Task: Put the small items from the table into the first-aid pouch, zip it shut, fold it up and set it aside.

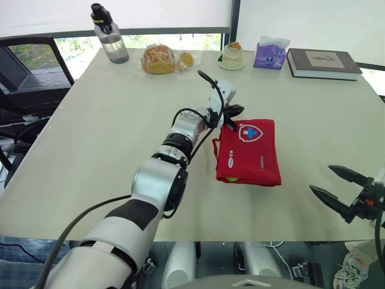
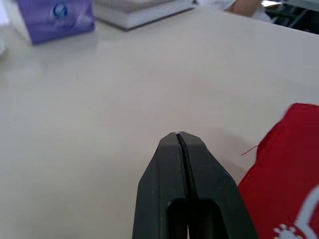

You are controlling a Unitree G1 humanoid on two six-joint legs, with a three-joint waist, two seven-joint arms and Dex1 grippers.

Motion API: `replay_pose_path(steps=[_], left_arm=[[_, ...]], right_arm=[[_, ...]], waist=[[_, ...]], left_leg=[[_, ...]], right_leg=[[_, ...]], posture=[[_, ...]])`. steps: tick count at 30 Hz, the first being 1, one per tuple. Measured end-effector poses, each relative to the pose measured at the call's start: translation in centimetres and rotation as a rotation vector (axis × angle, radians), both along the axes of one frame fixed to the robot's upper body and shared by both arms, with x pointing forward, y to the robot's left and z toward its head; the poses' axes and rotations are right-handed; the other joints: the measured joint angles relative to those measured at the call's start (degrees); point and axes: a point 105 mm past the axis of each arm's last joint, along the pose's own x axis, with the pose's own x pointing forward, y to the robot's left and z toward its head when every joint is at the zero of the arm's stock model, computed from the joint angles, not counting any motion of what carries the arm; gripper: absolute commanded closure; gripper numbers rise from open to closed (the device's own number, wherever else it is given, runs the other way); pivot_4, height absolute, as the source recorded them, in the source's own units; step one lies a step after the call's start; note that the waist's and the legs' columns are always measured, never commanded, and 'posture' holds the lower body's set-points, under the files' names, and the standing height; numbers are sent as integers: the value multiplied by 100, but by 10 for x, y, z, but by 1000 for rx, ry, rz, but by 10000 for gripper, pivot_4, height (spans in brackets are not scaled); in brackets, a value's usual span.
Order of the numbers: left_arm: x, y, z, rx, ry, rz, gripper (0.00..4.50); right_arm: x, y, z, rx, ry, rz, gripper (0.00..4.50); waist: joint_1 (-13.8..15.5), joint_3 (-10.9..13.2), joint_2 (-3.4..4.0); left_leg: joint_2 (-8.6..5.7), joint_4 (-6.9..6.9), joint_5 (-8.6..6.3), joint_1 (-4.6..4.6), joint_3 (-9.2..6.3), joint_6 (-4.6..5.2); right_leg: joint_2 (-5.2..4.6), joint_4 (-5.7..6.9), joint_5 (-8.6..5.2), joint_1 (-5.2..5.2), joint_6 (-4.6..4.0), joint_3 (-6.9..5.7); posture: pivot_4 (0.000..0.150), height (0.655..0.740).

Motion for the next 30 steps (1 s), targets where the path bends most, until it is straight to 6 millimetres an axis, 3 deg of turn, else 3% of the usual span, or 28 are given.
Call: replay_pose_path(steps=[1,3,6,10,11,14,17,24,27,30], left_arm=[[-1,3,2,3,-16,-17,44829],[-4,14,5,7,-35,-58,38213],[-17,41,10,-36,-49,-136,22833],[-51,78,9,-28,-44,-235,2677],[-60,87,8,-16,-35,-246,870],[-83,113,9,47,-31,-232,870],[-102,126,19,57,-34,-220,870],[-131,148,48,58,-82,-188,870],[-152,164,70,112,-97,-194,870],[-162,161,67,109,-58,-228,870]], right_arm=[[1,0,0,1,0,-1,0],[2,1,0,3,7,-2,0],[9,7,2,4,3,20,0],[20,12,0,-12,16,37,0],[22,12,-3,-22,30,38,0],[30,13,-7,-32,41,28,0],[38,15,-4,-34,30,26,0],[56,24,3,69,65,11,0],[66,35,0,132,183,23,0],[78,43,-2,191,283,-10,0]], waist=[[-4,0,0],[-20,-1,1],[-64,0,5],[-61,0,7],[-50,1,8],[0,1,9],[39,1,8],[-16,9,-4],[-44,8,-2],[-26,11,1]], left_leg=[[0,0,0,0,0,0],[1,0,0,1,3,0],[5,-4,0,5,5,0],[8,-7,1,5,6,-1],[8,-6,1,5,6,-1],[7,2,1,5,2,0],[8,12,1,3,0,1],[18,10,1,5,-4,0],[17,-2,1,10,1,0],[15,-3,1,10,5,0]], right_leg=[[0,0,1,0,-2,0],[0,2,2,0,-3,3],[1,4,3,-1,-5,6],[0,4,3,-1,-7,6],[-1,5,3,-1,-7,5],[-3,8,3,2,-7,0],[-7,4,2,8,-8,-4],[1,5,1,7,-9,-9],[-1,6,-2,4,-15,-6],[-4,6,-2,3,-15,-3]], posture=[[1500,7400],[1500,7400],[1500,7400],[1500,7400],[1500,7400],[1500,7400],[1500,7400],[1500,7400],[1500,7400],[1500,7400]])
